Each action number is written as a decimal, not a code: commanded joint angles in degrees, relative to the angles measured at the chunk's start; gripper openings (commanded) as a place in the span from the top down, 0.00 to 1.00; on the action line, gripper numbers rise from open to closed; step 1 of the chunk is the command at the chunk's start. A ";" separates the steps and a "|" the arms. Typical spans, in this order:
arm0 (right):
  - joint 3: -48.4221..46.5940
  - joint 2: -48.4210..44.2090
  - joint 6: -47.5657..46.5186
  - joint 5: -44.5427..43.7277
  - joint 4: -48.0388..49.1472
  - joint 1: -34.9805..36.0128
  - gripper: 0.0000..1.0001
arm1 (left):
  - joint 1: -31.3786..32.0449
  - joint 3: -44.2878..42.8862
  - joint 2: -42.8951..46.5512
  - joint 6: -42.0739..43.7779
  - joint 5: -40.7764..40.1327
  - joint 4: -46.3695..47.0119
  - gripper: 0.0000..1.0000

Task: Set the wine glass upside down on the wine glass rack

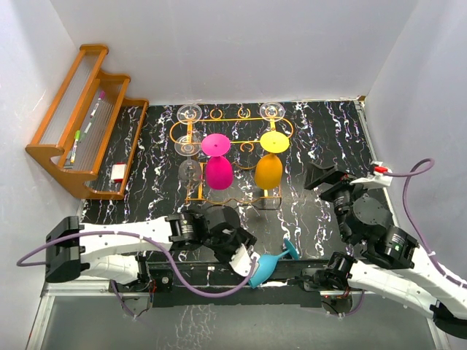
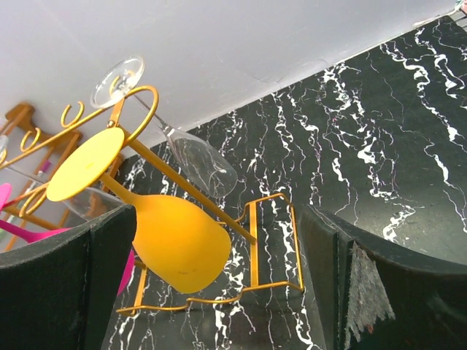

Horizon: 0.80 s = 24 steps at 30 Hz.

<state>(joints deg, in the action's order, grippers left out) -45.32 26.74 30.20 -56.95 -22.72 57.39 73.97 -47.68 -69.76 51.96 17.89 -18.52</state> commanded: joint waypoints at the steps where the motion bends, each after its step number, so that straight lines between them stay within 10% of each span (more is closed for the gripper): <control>1: -2.54 -3.83 -0.29 -0.30 1.53 0.16 0.01 | 2.16 -3.97 -3.74 3.11 -0.72 -0.02 0.42; 10: -2.21 -10.90 -0.79 4.60 1.85 0.22 0.01 | 4.10 -14.15 -9.43 2.28 2.30 -13.62 0.39; 24: -7.25 -9.46 -0.65 10.03 -2.04 0.26 0.01 | 8.04 -6.13 4.29 15.42 -9.15 -15.64 0.15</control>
<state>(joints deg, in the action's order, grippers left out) -48.95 16.29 30.33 -49.21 -25.74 57.39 78.13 -57.21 -67.53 63.07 13.06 -32.32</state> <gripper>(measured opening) 0.986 0.858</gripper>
